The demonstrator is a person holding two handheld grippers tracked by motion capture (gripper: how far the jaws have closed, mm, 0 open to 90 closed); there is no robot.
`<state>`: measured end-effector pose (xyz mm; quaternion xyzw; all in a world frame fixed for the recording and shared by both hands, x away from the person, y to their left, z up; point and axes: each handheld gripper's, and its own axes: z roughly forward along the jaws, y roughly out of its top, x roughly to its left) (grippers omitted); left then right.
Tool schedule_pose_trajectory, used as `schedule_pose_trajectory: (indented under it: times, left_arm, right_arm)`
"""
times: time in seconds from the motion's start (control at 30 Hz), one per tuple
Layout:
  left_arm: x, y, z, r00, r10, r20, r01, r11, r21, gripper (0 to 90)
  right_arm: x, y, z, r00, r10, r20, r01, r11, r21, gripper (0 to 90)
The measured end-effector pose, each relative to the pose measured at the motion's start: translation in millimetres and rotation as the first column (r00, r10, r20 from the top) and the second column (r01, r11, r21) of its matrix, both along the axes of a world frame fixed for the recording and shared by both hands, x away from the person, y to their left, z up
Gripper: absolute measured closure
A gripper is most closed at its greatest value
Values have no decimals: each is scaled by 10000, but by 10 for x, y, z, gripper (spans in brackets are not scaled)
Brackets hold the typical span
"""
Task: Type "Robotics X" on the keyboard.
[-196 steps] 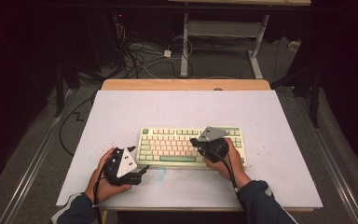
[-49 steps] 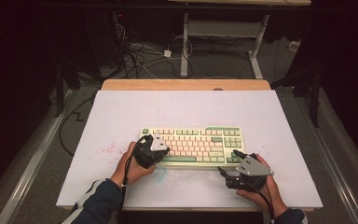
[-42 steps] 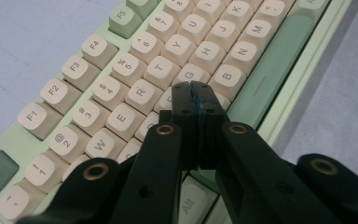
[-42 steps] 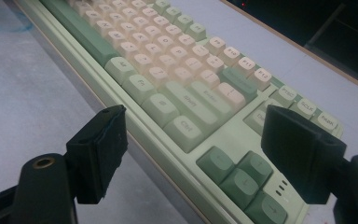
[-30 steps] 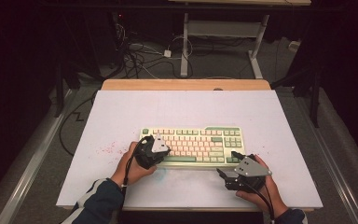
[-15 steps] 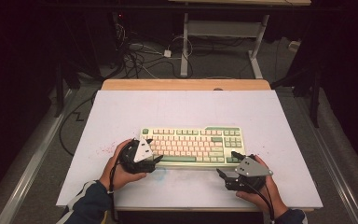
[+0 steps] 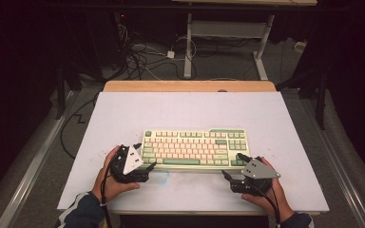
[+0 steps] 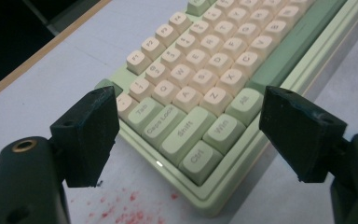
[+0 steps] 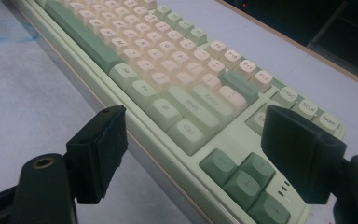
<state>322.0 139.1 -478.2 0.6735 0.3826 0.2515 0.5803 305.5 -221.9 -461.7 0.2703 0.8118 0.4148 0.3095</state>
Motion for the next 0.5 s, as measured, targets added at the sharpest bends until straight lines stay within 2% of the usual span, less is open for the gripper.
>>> schedule_pose_trajectory:
  times: [0.27, 0.37, 0.47, 0.5]
  left_arm:
    - [-55, 131, -66, 9998, 159, -135, -161, 9998, -131, 189]
    - [-58, 160, -98, 9995, 197, -236, -199, 9998, -54, 196]
    - [-57, 169, -112, 9993, 260, -259, -260, 9997, 18, 228]
    - [-59, 173, -104, 9993, 214, -308, -215, 9998, -14, 263]
  right_arm:
    - [-3, 4, 5, 10000, -24, 51, 24, 10000, -31, 231]
    - [0, -1, 4, 10000, -45, 53, 45, 10000, -47, 231]
    - [2, -2, 4, 10000, -72, 53, 72, 10000, -61, 232]
    - [0, 0, 6, 10000, -68, 60, 68, 10000, -61, 232]
